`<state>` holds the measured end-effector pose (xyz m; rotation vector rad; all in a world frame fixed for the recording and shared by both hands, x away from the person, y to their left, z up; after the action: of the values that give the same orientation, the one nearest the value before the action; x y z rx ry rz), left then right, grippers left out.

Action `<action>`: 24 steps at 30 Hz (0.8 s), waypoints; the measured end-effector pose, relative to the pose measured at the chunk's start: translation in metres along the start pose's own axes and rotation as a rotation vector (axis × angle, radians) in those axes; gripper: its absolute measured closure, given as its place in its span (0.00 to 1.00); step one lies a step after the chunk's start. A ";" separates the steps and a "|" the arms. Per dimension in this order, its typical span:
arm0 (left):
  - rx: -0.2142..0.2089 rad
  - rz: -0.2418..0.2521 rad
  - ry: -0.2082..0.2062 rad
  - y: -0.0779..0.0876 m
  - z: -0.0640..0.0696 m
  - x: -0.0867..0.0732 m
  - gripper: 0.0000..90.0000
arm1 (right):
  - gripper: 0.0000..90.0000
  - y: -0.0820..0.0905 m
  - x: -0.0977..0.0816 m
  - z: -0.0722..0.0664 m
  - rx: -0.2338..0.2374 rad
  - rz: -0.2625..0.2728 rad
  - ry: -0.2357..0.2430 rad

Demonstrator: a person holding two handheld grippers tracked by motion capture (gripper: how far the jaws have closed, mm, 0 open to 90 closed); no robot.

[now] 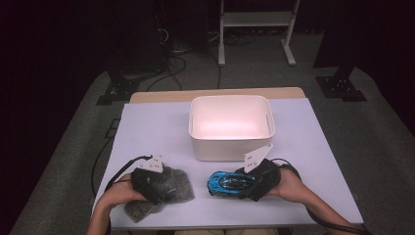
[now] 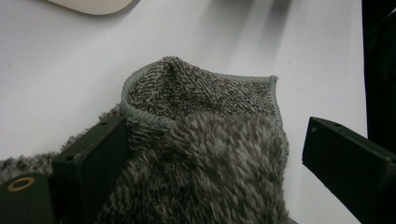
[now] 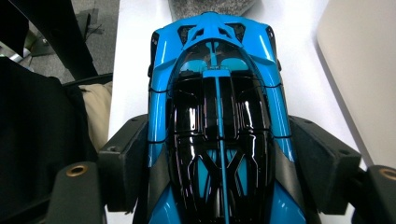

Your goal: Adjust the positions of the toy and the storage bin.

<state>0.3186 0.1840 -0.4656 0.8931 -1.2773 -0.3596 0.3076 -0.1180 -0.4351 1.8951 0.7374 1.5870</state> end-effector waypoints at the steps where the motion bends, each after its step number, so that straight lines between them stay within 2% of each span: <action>1: -0.001 0.000 0.001 0.000 0.000 0.000 0.07 | 0.28 0.001 0.001 0.000 0.000 0.000 0.003; 15: -0.003 0.000 0.002 0.000 -0.002 -0.002 0.07 | 0.29 0.031 0.021 -0.004 0.012 0.015 0.012; 17: -0.007 -0.001 0.003 0.000 -0.002 -0.002 0.08 | 0.29 0.034 0.023 -0.004 0.002 0.005 0.017; 19: -0.006 -0.003 0.001 -0.001 -0.001 -0.002 0.07 | 0.29 0.032 0.021 -0.003 -0.007 -0.014 0.028; 24: -0.003 0.001 0.006 0.001 -0.001 -0.003 0.07 | 0.29 0.020 0.012 0.004 0.007 -0.004 0.001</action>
<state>0.3188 0.1869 -0.4670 0.8902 -1.2709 -0.3578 0.3147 -0.1239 -0.4132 1.8966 0.7481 1.5849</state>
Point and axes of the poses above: each handheld gripper's, and its own axes: y roughly backward along the jaws, x roughly out of its top, z roughly to its right, the point moved 5 cm from there along -y, roughly forward along the jaws, and after that the axes turned 6 degrees about x, right-handed, at the moved point
